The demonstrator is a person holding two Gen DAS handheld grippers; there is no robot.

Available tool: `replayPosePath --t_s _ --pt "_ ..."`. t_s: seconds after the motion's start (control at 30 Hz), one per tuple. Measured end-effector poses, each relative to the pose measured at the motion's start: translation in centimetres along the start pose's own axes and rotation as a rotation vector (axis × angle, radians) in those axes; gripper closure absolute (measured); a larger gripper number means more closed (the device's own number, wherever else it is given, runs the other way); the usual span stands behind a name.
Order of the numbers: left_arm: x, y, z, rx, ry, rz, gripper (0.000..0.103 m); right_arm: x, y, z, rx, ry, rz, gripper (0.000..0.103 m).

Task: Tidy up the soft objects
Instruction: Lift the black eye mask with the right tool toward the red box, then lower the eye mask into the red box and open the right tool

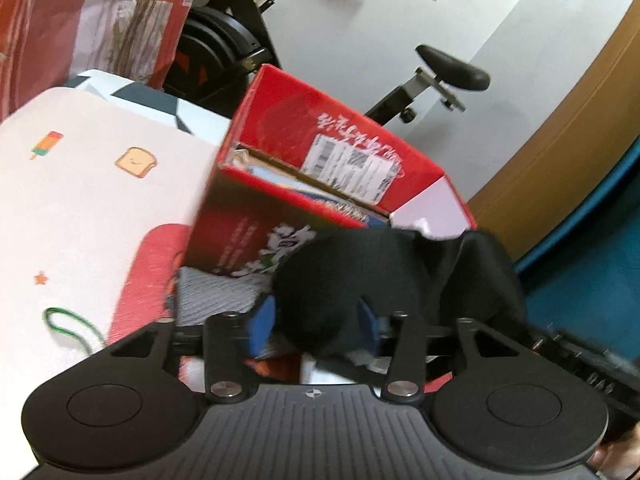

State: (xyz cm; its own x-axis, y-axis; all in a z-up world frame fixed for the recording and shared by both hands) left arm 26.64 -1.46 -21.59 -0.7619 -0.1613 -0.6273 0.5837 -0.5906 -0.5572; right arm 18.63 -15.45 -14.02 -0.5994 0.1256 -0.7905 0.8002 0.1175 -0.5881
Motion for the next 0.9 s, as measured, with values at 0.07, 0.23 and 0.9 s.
replayPosePath --t_s 0.07,0.23,0.9 --pt "-0.3 0.5 0.1 0.021 -0.010 0.004 0.041 0.3 0.3 0.4 0.004 0.013 -0.006 0.086" --pt "0.0 2.2 -0.6 -0.012 -0.030 -0.019 0.041 1.0 1.0 1.5 0.013 0.049 -0.026 0.086" --pt "0.9 2.9 -0.8 0.009 -0.051 -0.032 0.086 3.1 2.2 3.0 0.013 0.124 -0.093 0.086"
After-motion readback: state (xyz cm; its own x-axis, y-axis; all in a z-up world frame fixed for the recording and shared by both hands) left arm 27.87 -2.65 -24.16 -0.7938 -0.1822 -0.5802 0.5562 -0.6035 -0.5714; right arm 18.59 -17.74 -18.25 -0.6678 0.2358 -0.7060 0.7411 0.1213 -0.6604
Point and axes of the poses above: each gripper's, at about its wrist camera, not at the fingertips, and y roughly the way its jaws point, z to its right, x to its underside, the point moved 5 cm from there along y, roughly the way its jaws point, and after that the axes turned 5 degrees about x, right-handed, at the moved point
